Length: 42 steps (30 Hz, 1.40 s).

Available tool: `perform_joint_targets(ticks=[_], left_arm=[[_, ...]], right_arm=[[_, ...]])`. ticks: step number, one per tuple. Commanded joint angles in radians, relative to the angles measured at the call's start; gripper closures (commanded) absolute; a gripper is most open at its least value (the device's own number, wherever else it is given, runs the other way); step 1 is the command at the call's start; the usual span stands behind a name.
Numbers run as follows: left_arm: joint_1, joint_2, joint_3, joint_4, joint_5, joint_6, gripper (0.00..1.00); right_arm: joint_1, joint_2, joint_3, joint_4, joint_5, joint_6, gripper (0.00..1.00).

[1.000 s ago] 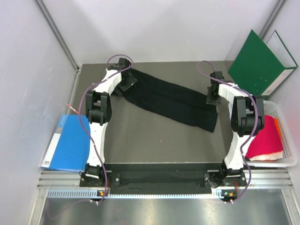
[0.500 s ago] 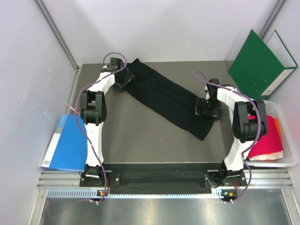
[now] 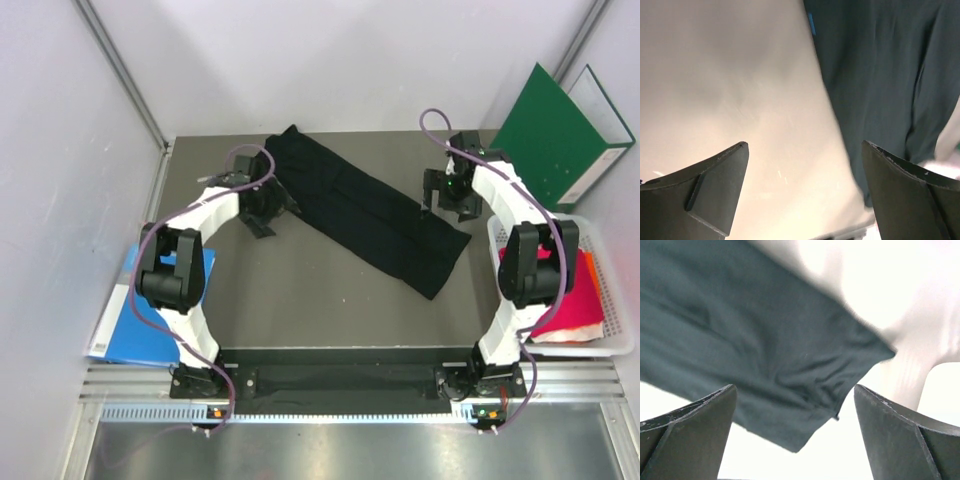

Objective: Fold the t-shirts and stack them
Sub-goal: Rotate the tshirt 90 degrees

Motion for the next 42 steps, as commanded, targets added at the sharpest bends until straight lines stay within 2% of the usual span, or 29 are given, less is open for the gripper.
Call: perform_joint_targets(ticks=[1, 3, 9, 12, 19, 23, 24, 27, 28, 30, 31, 33, 34, 37, 42], left_arm=[[-0.157, -0.013, -0.073, 0.058, 0.05, -0.068, 0.02], [-0.246, 0.016, -0.067, 0.068, 0.059, -0.073, 0.02], [-0.407, 0.174, 0.037, 0.049, 0.073, -0.06, 0.02], [-0.447, 0.246, 0.09, 0.04, 0.081, -0.057, 0.02], [-0.487, 0.387, 0.214, 0.037, 0.099, -0.08, 0.05], [-0.504, 0.47, 0.323, -0.035, 0.078, -0.076, 0.21], [-0.506, 0.493, 0.35, -0.067, 0.064, -0.074, 0.33], [-0.504, 0.513, 0.372, -0.113, 0.036, -0.067, 0.45], [-0.502, 0.513, 0.372, -0.119, 0.033, -0.065, 0.55], [-0.502, 0.505, 0.363, -0.133, 0.029, -0.059, 0.61], [-0.502, 0.501, 0.355, -0.136, 0.027, -0.056, 0.73], [-0.501, 0.484, 0.337, -0.146, 0.021, -0.05, 0.88], [-0.501, 0.479, 0.328, -0.156, 0.018, -0.048, 1.0], [-0.499, 0.455, 0.292, -0.182, 0.01, -0.037, 1.0], [-0.495, 0.383, 0.196, -0.225, -0.01, -0.008, 1.0]], right_arm=[[0.001, 0.109, 0.099, 0.079, 0.1, -0.018, 0.0], [-0.001, 0.184, 0.126, 0.099, 0.131, -0.019, 0.0], [-0.008, 0.33, 0.211, 0.118, 0.159, -0.019, 0.0], [-0.011, 0.367, 0.231, 0.104, 0.157, -0.012, 0.0], [-0.01, 0.344, 0.15, 0.11, 0.145, -0.002, 0.0], [-0.01, 0.324, 0.116, 0.107, 0.133, -0.002, 0.0], [-0.01, 0.322, 0.115, 0.099, 0.13, -0.004, 0.01], [-0.004, 0.306, 0.086, 0.087, 0.11, -0.004, 0.0], [-0.002, 0.301, 0.077, 0.087, 0.104, -0.002, 0.01], [-0.001, 0.278, 0.043, 0.088, 0.088, -0.004, 0.04], [-0.001, 0.269, 0.029, 0.087, 0.07, -0.002, 0.14], [0.001, 0.25, -0.008, 0.088, 0.053, -0.001, 0.26], [-0.001, 0.246, -0.021, 0.085, 0.036, 0.002, 0.37], [0.002, 0.217, -0.086, 0.085, 0.022, 0.008, 0.61], [0.007, 0.137, -0.204, 0.082, -0.014, 0.011, 0.69]])
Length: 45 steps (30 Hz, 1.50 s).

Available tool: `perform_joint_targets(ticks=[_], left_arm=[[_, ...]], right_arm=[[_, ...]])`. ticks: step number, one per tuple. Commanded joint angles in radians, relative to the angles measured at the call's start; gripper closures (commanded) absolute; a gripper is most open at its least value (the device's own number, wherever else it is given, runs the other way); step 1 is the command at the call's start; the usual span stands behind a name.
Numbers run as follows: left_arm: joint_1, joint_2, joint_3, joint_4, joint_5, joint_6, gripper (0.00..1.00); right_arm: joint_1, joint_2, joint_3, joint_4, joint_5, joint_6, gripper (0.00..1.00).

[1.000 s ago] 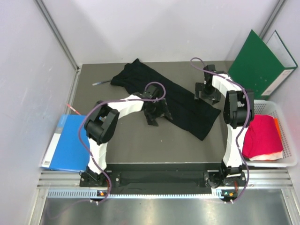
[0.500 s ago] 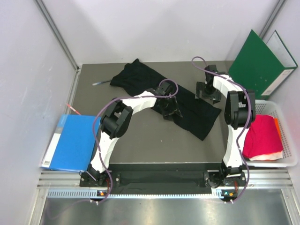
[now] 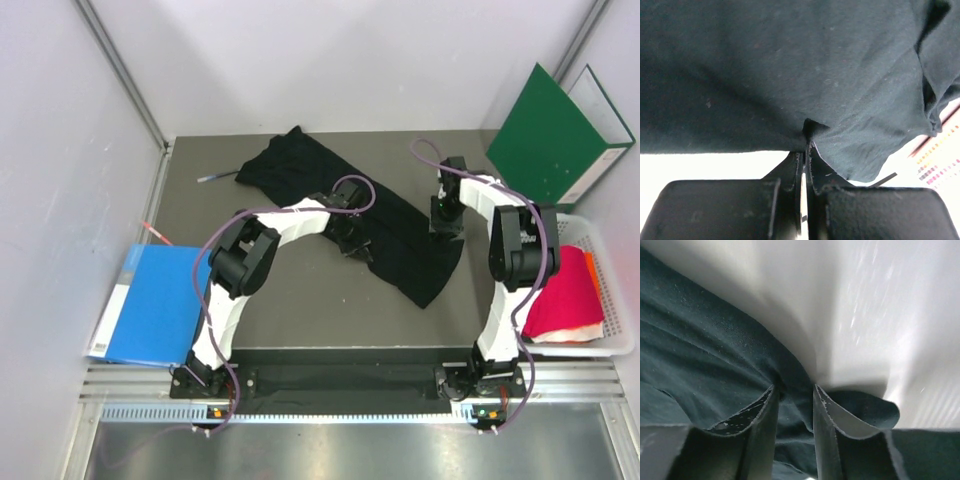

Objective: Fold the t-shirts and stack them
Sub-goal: Rotate the tshirt 90 degrees

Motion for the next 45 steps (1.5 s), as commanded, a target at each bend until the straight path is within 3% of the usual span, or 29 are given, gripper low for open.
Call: perform_joint_targets(ticks=[1, 5, 8, 9, 13, 18, 24, 27, 33, 40, 45], left_arm=[[-0.001, -0.021, -0.132, -0.199, -0.132, 0.078, 1.0], [0.002, -0.101, -0.203, -0.266, -0.148, 0.118, 0.99], [0.005, -0.161, -0.213, -0.32, -0.207, 0.155, 0.62], [0.007, -0.179, -0.21, -0.359, -0.23, 0.163, 0.41], [0.033, -0.262, -0.174, -0.439, -0.373, 0.206, 0.18], [0.12, -0.31, -0.091, -0.461, -0.471, 0.265, 0.16], [0.371, -0.29, -0.025, -0.395, -0.453, 0.281, 0.16], [0.436, -0.252, 0.065, -0.343, -0.453, 0.302, 0.16], [0.453, -0.02, 0.3, -0.403, -0.493, 0.324, 0.16], [0.469, 0.1, 0.354, -0.34, -0.461, 0.261, 0.16], [0.472, 0.204, 0.455, -0.335, -0.436, 0.236, 0.16]], right_arm=[[0.018, -0.074, -0.118, -0.077, -0.054, 0.002, 0.69], [0.044, -0.131, -0.187, -0.1, -0.076, 0.008, 0.69], [0.07, -0.169, -0.227, -0.114, -0.094, 0.014, 0.69], [0.077, -0.182, -0.236, -0.117, -0.097, 0.02, 0.69], [0.107, -0.225, -0.282, -0.131, -0.119, 0.035, 0.69], [0.136, -0.258, -0.305, -0.145, -0.14, 0.048, 0.68], [0.14, -0.271, -0.264, -0.165, -0.175, 0.04, 0.67], [0.147, -0.274, -0.261, -0.16, -0.198, 0.046, 0.68], [0.178, -0.272, -0.274, -0.174, -0.212, 0.036, 0.71], [0.186, -0.295, -0.317, -0.184, -0.214, 0.034, 0.74], [0.186, -0.318, -0.353, -0.194, -0.206, 0.031, 0.81]])
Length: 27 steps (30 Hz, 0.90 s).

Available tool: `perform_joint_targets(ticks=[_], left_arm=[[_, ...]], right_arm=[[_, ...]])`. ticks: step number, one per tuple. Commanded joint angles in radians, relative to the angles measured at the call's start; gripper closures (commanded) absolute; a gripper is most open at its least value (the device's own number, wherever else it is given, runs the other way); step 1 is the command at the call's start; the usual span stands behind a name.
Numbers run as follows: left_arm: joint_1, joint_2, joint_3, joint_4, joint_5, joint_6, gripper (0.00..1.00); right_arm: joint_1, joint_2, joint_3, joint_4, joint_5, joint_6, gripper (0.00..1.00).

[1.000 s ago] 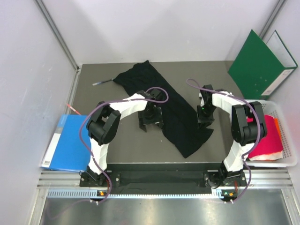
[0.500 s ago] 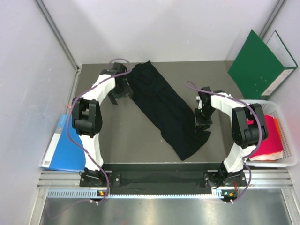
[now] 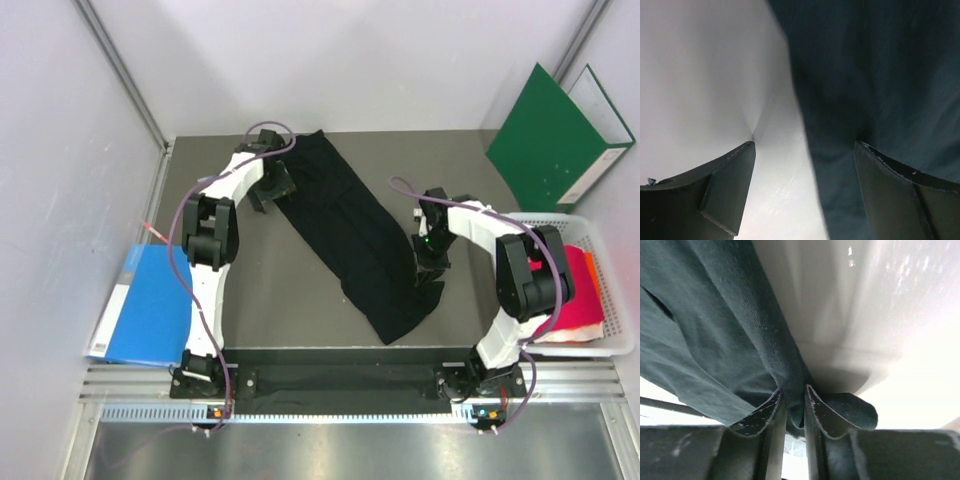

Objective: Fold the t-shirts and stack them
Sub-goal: Rotate the tshirt 90 degrees

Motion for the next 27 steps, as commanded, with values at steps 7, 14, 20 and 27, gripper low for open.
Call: perform_joint_targets(ticks=[7, 14, 20, 27], left_arm=[[-0.012, 0.228, 0.293, 0.024, 0.115, -0.05, 0.04], [-0.056, 0.288, 0.354, 0.071, 0.181, -0.079, 0.02], [-0.046, 0.219, 0.321, 0.097, 0.187, -0.032, 0.02], [-0.035, -0.016, 0.163, 0.102, 0.155, 0.045, 0.02]], right_arm=[[0.02, -0.089, -0.086, -0.058, -0.056, -0.012, 0.85], [0.083, -0.124, -0.102, -0.081, -0.125, -0.021, 0.82], [0.096, -0.132, -0.012, -0.101, -0.059, -0.02, 0.29], [0.076, -0.094, 0.264, -0.02, 0.107, -0.087, 0.0]])
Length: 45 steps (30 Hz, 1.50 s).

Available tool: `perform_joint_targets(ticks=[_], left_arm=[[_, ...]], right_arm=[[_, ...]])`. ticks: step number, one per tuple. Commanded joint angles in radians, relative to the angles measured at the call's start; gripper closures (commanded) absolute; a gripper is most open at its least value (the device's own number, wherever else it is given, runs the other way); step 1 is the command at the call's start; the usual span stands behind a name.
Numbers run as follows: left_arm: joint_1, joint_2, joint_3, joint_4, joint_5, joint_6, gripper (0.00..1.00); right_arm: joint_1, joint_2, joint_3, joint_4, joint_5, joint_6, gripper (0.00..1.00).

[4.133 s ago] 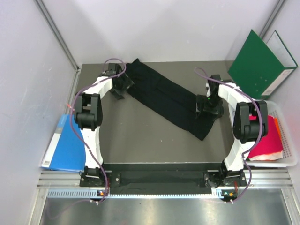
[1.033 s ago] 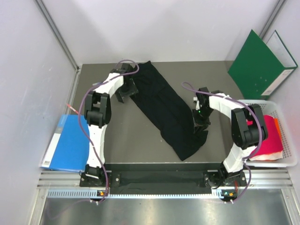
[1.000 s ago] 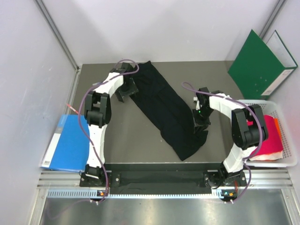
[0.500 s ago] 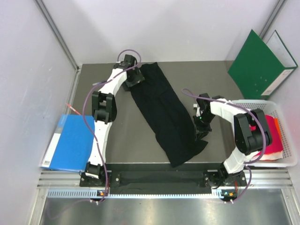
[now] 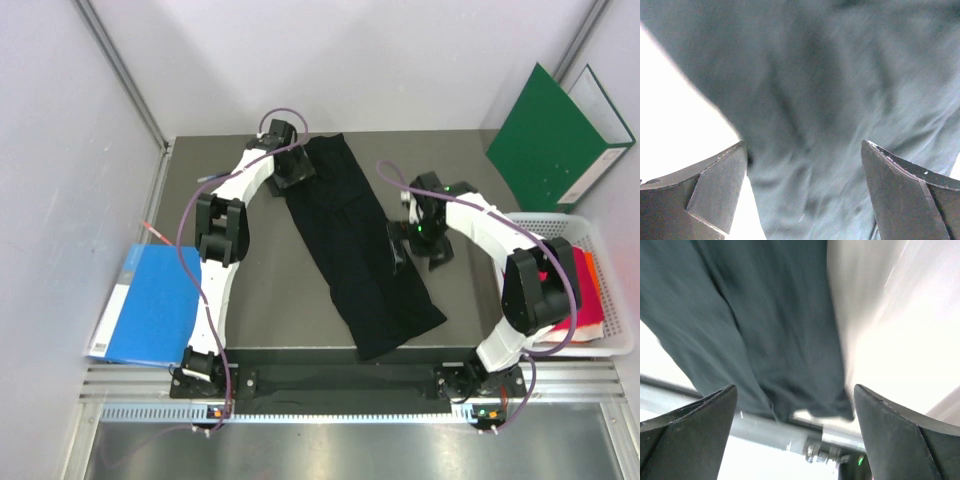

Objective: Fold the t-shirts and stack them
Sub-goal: Rotate the tshirt 90 degrees

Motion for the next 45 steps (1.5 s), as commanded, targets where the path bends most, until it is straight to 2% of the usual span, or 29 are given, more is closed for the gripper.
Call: perform_joint_targets(ticks=[1, 7, 12, 15, 20, 28, 31, 37, 41, 42, 44, 45], left_arm=[[0.006, -0.201, -0.124, -0.011, -0.001, 0.055, 0.02], [0.005, -0.448, -0.382, 0.003, 0.047, 0.055, 0.02], [-0.003, -0.623, -0.597, -0.002, 0.08, 0.038, 0.02], [-0.004, -0.692, -0.704, -0.005, 0.096, 0.03, 0.02], [-0.01, -0.766, -0.848, 0.011, 0.113, 0.02, 0.02], [-0.032, -0.824, -0.93, 0.021, 0.114, 0.009, 0.02], [-0.038, -0.833, -0.939, 0.023, 0.116, 0.001, 0.02], [-0.059, -0.853, -0.965, 0.026, 0.117, -0.017, 0.02], [-0.082, -0.866, -0.99, 0.027, 0.117, -0.028, 0.02], [-0.087, -0.872, -1.002, 0.029, 0.12, -0.031, 0.02], [-0.098, -0.875, -1.01, 0.023, 0.117, -0.033, 0.02], [-0.102, -0.881, -1.019, 0.023, 0.119, -0.031, 0.02]], right_arm=[[-0.021, 0.008, 0.176, 0.115, 0.089, -0.057, 0.0], [-0.064, 0.258, 0.4, 0.338, 0.002, -0.091, 0.0], [-0.081, 0.482, 0.684, 0.379, -0.075, -0.066, 0.01], [-0.083, 0.576, 0.785, 0.396, -0.107, -0.036, 0.03], [-0.083, 0.649, 0.822, 0.482, -0.117, -0.009, 0.06], [-0.077, 0.76, 0.874, 0.533, -0.132, 0.037, 0.12], [-0.055, 0.795, 0.905, 0.53, -0.12, 0.041, 0.21], [0.012, 0.858, 0.983, 0.491, -0.02, 0.006, 0.21], [0.057, 0.892, 1.008, 0.479, 0.066, 0.004, 0.41], [0.063, 0.898, 1.008, 0.478, 0.107, 0.003, 0.56], [0.074, 0.902, 1.011, 0.473, 0.15, 0.011, 0.75], [0.075, 0.902, 1.011, 0.471, 0.19, 0.017, 0.91]])
